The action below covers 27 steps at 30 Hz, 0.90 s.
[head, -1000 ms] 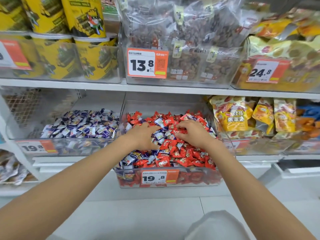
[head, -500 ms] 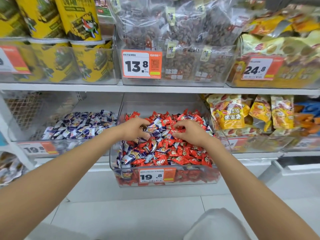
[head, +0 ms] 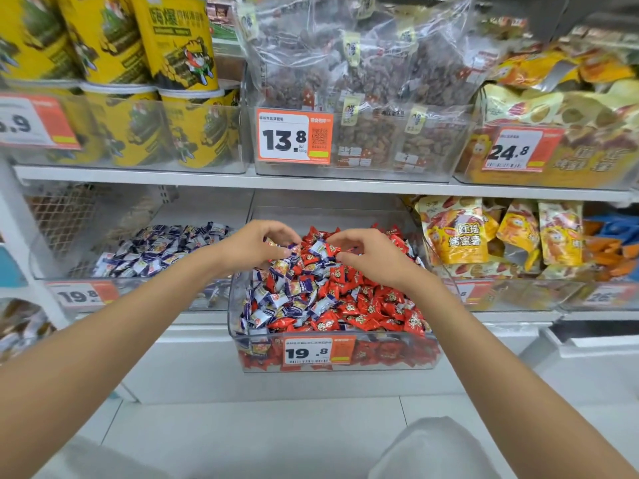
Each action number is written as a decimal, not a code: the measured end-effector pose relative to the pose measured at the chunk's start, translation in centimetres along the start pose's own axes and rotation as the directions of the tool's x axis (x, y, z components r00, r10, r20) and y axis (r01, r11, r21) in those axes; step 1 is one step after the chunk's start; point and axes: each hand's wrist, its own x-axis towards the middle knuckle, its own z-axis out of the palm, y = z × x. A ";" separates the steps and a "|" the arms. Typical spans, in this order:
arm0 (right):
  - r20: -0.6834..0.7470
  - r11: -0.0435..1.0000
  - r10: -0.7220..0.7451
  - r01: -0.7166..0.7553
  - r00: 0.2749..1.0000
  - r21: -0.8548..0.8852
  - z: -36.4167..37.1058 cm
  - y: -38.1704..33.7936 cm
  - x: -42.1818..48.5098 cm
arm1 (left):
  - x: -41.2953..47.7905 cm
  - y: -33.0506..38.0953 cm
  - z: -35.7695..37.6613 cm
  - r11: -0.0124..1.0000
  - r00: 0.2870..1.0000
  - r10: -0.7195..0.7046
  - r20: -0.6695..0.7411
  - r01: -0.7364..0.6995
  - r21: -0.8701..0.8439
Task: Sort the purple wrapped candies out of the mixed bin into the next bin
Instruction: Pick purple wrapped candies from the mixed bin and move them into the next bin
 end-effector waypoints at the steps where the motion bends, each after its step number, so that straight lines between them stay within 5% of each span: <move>1: 0.027 1.000 0.010 -0.010 1.000 -0.002 0.2 -0.2 0.0 | -0.1 0.0 -0.1 1.000 1.000 -0.007 0.005 0.008 -0.009; 8: 0.419 0.992 0.099 -0.058 0.903 -0.109 5.0 -2.1 1.2 | -0.9 -0.5 -1.2 0.997 0.998 -0.035 -0.052 0.031 -0.069; 12: 0.470 0.915 0.062 0.138 0.881 -0.379 8.5 -2.8 2.0 | -1.7 -0.8 -1.8 0.996 0.993 -0.045 -0.107 0.037 -0.079; 16: 0.391 0.975 0.047 0.042 0.919 -0.216 7.9 -2.7 2.4 | -2.3 -1.4 -2.7 0.989 0.987 -0.074 -0.145 0.054 -0.141; 21: 0.337 0.956 0.112 -0.194 0.935 0.220 5.0 -2.1 2.6 | -2.9 -2.4 -3.6 0.975 0.982 -0.126 -0.142 0.096 -0.198; 27: 0.398 0.942 0.101 -0.216 0.912 0.255 3.7 -2.8 1.8 | -3.4 -2.6 -3.4 0.952 0.972 -0.121 -0.200 0.056 -0.302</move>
